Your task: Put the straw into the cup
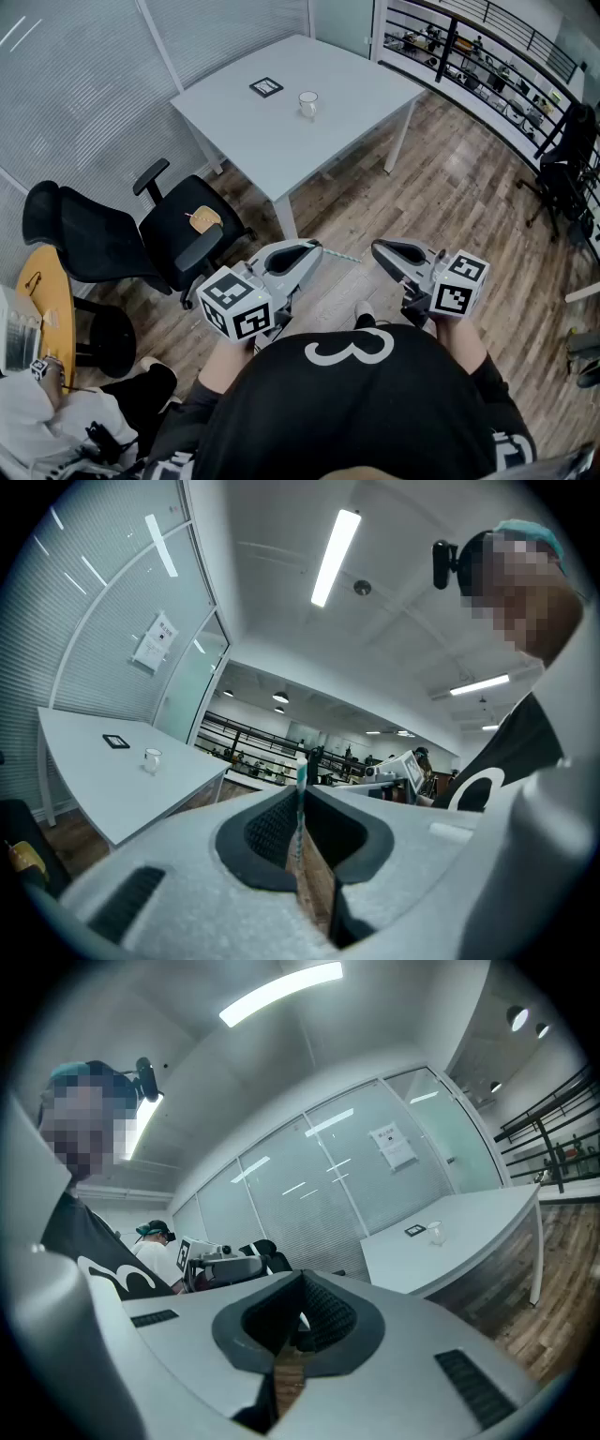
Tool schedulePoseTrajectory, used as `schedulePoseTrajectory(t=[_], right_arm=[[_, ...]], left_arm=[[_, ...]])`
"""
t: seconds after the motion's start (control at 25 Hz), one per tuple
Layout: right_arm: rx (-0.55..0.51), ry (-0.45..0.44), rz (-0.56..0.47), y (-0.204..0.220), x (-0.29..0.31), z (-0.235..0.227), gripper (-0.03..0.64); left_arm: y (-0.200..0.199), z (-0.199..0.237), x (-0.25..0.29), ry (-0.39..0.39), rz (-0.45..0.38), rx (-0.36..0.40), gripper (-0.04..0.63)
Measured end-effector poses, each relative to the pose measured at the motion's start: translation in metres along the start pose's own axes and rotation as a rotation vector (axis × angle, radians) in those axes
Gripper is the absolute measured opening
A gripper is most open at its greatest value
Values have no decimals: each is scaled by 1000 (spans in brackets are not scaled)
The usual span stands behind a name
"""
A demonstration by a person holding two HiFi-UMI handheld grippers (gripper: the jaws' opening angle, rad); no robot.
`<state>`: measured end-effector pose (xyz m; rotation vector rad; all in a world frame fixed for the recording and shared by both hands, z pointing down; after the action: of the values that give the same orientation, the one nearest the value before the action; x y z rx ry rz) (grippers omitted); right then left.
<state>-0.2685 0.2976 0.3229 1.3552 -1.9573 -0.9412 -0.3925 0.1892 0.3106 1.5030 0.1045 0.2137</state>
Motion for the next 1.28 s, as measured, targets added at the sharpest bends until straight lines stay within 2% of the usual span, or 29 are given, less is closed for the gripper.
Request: schedulePoseTrajectory(t=[0.56, 0.88, 1.28], right_arm=[[34, 4, -29, -8, -12, -22, 14], [61, 3, -23, -6, -8, -48, 15], [107, -14, 8, -41, 0, -102, 15]], left_arm=[[4, -3, 22, -3, 26, 4, 35], [20, 9, 38, -10, 31, -20, 34], [16, 46, 88, -39, 52, -69, 35]])
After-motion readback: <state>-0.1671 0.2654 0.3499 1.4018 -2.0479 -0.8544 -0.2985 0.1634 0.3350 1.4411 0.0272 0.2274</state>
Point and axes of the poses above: the fingertips, and each gripper's own axes: x forward along the fingers, z to its left, y out of its underside, the point moved 4 cm from there along -x, backward along the fingers, and after that the axes turned 13 degrees about x, right-handed, at the moved point
